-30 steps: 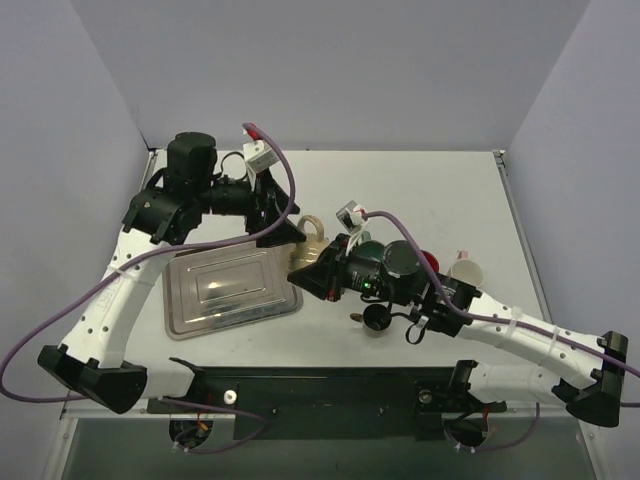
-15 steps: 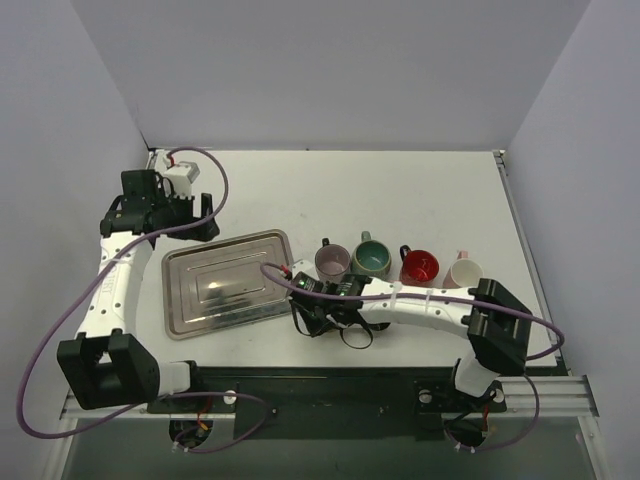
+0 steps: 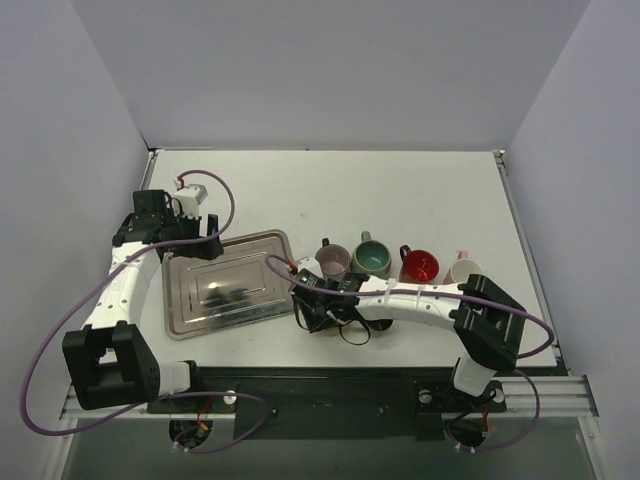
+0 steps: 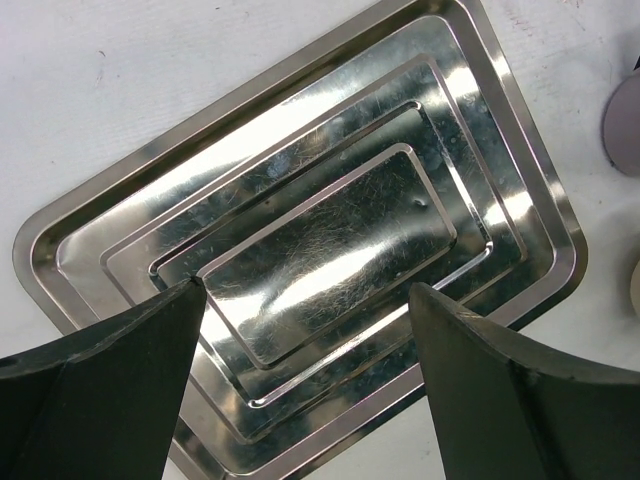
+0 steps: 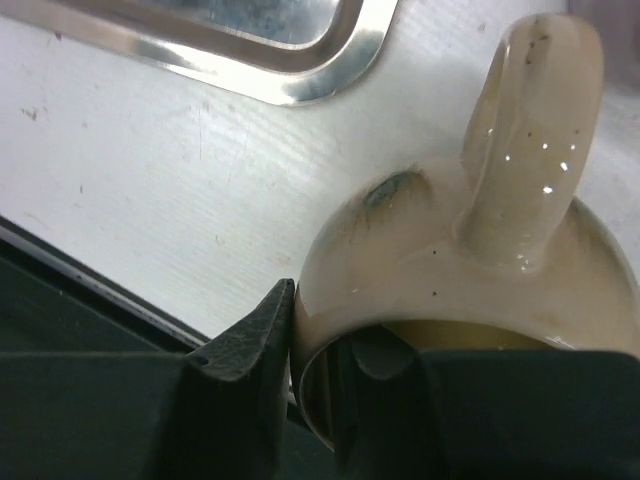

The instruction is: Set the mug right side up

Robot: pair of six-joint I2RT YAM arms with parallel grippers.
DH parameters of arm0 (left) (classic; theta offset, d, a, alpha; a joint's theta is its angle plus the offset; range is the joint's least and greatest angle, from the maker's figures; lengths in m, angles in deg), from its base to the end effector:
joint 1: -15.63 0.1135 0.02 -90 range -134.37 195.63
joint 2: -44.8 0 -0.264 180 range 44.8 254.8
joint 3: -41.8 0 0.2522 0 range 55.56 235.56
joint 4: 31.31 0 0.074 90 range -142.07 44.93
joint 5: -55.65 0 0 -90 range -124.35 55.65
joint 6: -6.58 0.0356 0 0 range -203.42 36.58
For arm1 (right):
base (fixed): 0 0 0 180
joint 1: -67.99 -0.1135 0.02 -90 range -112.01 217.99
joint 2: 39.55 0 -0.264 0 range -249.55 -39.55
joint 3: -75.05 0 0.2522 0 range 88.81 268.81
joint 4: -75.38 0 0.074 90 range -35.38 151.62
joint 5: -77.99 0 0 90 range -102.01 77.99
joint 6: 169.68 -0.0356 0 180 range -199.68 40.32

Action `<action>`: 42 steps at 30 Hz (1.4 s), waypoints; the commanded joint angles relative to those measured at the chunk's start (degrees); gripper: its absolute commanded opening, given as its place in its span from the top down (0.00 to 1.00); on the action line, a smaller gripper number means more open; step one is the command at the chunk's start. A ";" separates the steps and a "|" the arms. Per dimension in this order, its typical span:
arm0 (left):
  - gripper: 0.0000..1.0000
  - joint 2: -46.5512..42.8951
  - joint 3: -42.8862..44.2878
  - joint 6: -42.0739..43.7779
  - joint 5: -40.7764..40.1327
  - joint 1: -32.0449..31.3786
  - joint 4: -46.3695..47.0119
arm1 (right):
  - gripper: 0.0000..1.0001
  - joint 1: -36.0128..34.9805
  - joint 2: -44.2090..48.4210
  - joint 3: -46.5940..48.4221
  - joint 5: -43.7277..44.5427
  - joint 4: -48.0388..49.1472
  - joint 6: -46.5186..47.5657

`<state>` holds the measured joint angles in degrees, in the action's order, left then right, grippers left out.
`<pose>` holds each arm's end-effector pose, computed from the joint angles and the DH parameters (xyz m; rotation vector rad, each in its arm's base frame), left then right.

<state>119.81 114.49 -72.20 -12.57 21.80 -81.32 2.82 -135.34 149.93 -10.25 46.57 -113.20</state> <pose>0.2690 0.0158 0.2736 0.2651 2.4093 -0.3352 0.1493 0.3200 0.2025 -0.6884 2.4819 0.6908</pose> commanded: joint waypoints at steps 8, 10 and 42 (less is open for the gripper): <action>0.06 -1.96 -1.98 0.12 -2.26 0.24 9.07 | 0.08 -1.19 3.32 9.70 4.13 -8.32 5.38; 0.06 -2.40 -3.21 -2.08 -4.10 0.15 12.76 | 0.08 -1.10 6.83 11.64 4.22 -10.52 8.89; 0.06 -5.31 -23.78 -14.83 -13.87 -3.27 45.12 | 0.00 59.45 74.25 -39.32 32.43 5.73 15.50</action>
<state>114.39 91.44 -86.23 -26.84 18.72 -41.32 62.03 -62.53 112.29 20.22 46.64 -98.84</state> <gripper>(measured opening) 0.941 0.999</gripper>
